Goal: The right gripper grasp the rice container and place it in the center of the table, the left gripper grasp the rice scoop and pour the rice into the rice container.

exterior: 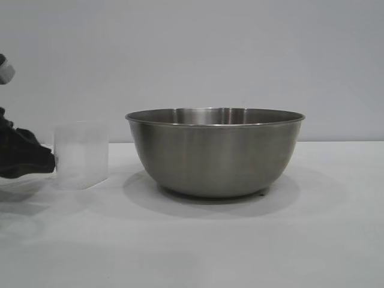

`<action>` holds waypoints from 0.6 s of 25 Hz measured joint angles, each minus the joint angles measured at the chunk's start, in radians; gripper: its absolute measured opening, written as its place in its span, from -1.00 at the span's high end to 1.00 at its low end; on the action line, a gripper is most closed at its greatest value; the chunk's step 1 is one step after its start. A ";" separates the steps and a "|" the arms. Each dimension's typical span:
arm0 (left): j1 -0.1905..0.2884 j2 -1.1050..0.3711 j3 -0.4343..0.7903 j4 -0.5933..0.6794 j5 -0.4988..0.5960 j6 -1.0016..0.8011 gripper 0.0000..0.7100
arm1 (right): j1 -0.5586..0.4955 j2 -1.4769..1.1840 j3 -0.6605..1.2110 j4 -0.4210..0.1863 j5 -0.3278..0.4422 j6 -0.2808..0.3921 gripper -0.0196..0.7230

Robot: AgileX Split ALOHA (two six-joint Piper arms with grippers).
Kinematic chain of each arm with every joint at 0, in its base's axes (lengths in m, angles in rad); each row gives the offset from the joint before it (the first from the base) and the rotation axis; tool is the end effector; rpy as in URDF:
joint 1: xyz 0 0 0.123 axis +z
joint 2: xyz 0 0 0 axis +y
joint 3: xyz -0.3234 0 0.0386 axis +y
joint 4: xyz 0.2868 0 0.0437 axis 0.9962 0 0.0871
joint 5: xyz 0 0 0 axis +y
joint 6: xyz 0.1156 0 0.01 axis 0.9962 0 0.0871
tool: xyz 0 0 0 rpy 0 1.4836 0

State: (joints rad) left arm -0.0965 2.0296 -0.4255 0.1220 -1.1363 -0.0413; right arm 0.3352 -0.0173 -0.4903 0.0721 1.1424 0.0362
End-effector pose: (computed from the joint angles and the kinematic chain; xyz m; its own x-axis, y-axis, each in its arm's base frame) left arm 0.3162 -0.0435 0.0645 -0.3703 0.0461 -0.9278 0.2015 0.9790 -0.0318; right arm 0.0015 0.0086 0.2733 -0.5150 -0.1095 -0.8502 -0.3478 0.9332 0.0905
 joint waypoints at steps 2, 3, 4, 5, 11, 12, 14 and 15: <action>0.056 -0.019 0.000 0.030 0.000 -0.040 0.33 | 0.000 0.000 0.000 0.000 0.000 0.000 0.19; 0.093 -0.027 0.000 0.053 -0.002 -0.059 0.33 | 0.000 0.000 0.000 0.000 0.000 0.000 0.19; 0.126 -0.034 0.000 0.079 -0.002 -0.069 0.33 | 0.000 0.000 0.000 0.000 0.000 0.000 0.19; 0.164 -0.041 0.000 0.104 -0.002 -0.073 0.33 | 0.000 0.000 0.000 0.000 0.000 0.000 0.19; 0.238 -0.149 0.002 0.231 0.000 -0.064 0.33 | 0.000 0.000 0.000 -0.002 0.000 0.000 0.19; 0.236 -0.184 0.002 0.235 0.000 -0.046 0.33 | 0.000 0.000 0.000 -0.002 0.000 0.000 0.19; 0.221 -0.263 0.002 0.235 0.046 -0.023 0.33 | 0.000 0.000 0.000 -0.004 0.000 0.000 0.19; 0.212 -0.313 0.002 0.235 0.101 -0.023 0.33 | 0.000 0.000 0.000 -0.004 0.000 0.000 0.19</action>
State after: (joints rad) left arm 0.1158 1.7168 -0.4234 0.3569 -1.0354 -0.0641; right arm 0.3352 -0.0173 -0.4903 0.0686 1.1424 0.0362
